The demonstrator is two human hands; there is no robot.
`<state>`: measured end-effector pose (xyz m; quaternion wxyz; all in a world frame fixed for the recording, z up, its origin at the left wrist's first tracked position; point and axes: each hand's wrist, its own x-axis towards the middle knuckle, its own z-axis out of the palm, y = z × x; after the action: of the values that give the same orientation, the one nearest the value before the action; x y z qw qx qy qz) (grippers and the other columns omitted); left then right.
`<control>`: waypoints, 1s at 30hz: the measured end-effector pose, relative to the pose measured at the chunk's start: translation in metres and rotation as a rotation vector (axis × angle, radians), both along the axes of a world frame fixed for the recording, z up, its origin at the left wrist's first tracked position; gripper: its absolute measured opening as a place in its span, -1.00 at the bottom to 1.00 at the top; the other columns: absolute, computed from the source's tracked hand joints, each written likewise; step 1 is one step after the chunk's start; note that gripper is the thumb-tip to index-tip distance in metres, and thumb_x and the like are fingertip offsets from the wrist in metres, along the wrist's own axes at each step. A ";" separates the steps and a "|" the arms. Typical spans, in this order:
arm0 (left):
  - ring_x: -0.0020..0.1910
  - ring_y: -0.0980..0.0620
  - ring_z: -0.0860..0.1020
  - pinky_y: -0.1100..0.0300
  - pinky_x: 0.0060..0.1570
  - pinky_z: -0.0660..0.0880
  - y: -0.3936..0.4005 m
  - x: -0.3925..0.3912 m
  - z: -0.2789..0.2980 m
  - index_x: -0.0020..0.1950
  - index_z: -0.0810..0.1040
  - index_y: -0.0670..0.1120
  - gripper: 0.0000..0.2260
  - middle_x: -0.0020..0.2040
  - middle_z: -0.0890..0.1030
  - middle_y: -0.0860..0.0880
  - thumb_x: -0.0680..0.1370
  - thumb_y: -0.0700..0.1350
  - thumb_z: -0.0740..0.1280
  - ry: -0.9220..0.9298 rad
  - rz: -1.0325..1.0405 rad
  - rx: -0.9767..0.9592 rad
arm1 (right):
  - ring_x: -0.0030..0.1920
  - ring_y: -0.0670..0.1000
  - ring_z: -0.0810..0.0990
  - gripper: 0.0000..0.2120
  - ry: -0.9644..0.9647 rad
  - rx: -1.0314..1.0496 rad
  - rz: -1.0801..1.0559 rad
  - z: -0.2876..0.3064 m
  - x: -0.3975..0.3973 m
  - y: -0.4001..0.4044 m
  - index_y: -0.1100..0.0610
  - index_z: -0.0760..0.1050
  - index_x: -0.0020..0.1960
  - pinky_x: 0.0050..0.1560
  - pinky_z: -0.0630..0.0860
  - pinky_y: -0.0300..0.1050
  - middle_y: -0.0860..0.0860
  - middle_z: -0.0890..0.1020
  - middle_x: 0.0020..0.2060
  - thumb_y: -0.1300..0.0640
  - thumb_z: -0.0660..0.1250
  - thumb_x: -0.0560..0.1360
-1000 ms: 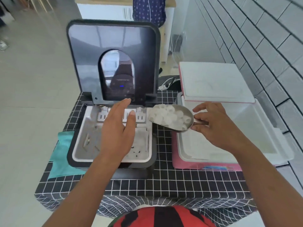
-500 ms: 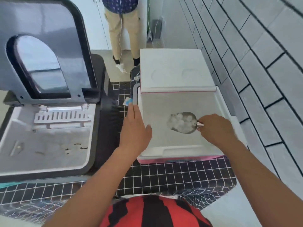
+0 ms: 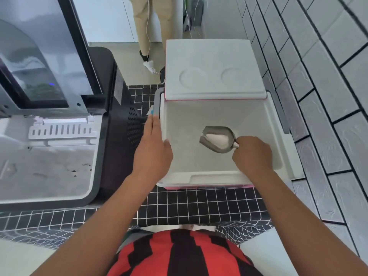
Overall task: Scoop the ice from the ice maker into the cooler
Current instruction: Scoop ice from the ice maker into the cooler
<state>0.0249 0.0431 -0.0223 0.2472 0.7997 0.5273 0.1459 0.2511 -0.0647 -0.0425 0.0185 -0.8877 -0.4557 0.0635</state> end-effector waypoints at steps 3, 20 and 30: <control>0.34 -0.05 0.46 0.24 -0.02 0.34 0.001 0.000 -0.001 0.61 -0.01 -0.14 -0.38 0.62 -0.05 0.00 0.62 -0.14 0.22 0.020 -0.008 0.004 | -0.47 0.03 0.39 -0.84 0.082 0.081 -0.005 0.000 -0.002 0.002 0.10 0.41 -0.38 -0.43 0.19 -0.17 -0.04 0.45 -0.49 0.28 0.24 0.34; 0.29 0.16 0.47 0.38 0.32 0.31 0.044 -0.166 0.084 0.33 0.56 -0.10 -0.70 0.33 0.54 0.04 0.62 -0.13 0.25 -0.216 -0.145 0.273 | -0.36 -0.01 0.47 -0.85 0.249 0.299 0.185 0.154 -0.135 0.033 0.03 0.45 -0.33 -0.38 0.36 -0.13 -0.05 0.49 -0.45 0.12 0.28 0.42; 0.59 0.01 0.01 -0.02 0.53 0.07 0.079 -0.310 0.047 0.58 0.20 -0.11 -0.36 0.62 0.05 0.03 0.56 -0.05 0.38 0.019 -0.059 0.121 | -0.45 -0.04 0.26 -0.87 -0.275 -0.169 0.543 0.188 -0.305 0.092 0.04 0.38 -0.28 -0.48 0.07 -0.21 -0.07 0.35 -0.40 0.23 0.22 0.39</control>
<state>-0.2851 0.1217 0.0249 0.1976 0.8298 0.4959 0.1627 -0.0535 0.0270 0.1458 -0.1350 -0.7322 -0.6674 -0.0169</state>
